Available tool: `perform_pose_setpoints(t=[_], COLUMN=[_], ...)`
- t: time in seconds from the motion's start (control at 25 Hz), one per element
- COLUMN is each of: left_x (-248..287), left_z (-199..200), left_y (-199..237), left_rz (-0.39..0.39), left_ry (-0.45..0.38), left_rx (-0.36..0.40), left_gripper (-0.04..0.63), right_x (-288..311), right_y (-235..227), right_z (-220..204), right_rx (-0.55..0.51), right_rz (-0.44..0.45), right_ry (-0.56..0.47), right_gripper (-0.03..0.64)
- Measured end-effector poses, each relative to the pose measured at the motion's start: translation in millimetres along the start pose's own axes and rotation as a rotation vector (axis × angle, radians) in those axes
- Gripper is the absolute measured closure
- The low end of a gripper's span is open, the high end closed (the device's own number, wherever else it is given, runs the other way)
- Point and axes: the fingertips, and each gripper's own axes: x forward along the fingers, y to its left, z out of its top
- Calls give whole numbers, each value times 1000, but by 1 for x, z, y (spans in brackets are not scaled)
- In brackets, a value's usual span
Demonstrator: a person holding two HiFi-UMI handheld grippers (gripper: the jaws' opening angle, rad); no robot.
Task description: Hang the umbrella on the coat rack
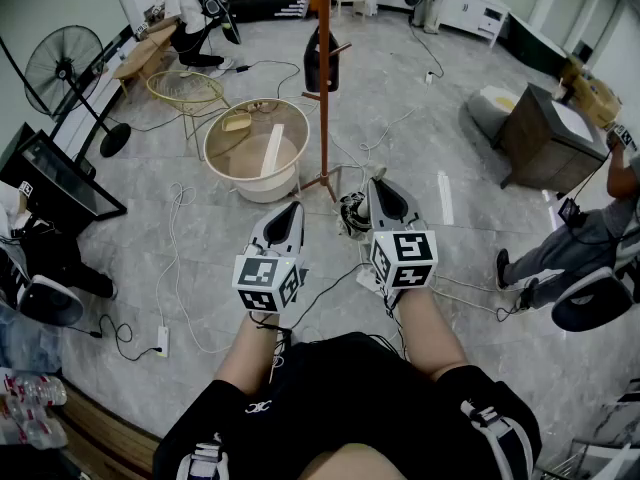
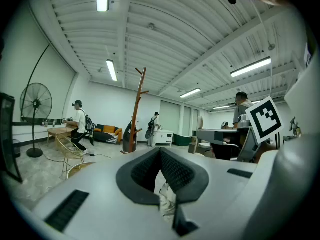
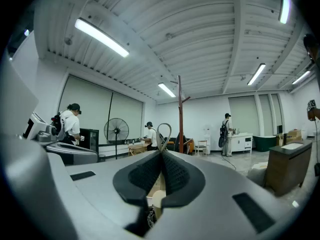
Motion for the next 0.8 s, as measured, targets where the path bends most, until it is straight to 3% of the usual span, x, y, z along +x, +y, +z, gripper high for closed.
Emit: perform_pose_setpoints(t=[0.4,0.8], left_x=[-17,-10], left_z=[-6,-4], left_y=[-12,18], left_rz=[24,-3], left_ry=[-2,-5], left_rx=[11,13], left_gripper=[578,578], right_x=[-26,-5], right_y=[-3,14], right_z=[-5,-9], right_rx=[-6,-25], right_rz=[-15,-48], right_ry=[-10,0], right_gripper=[597,597])
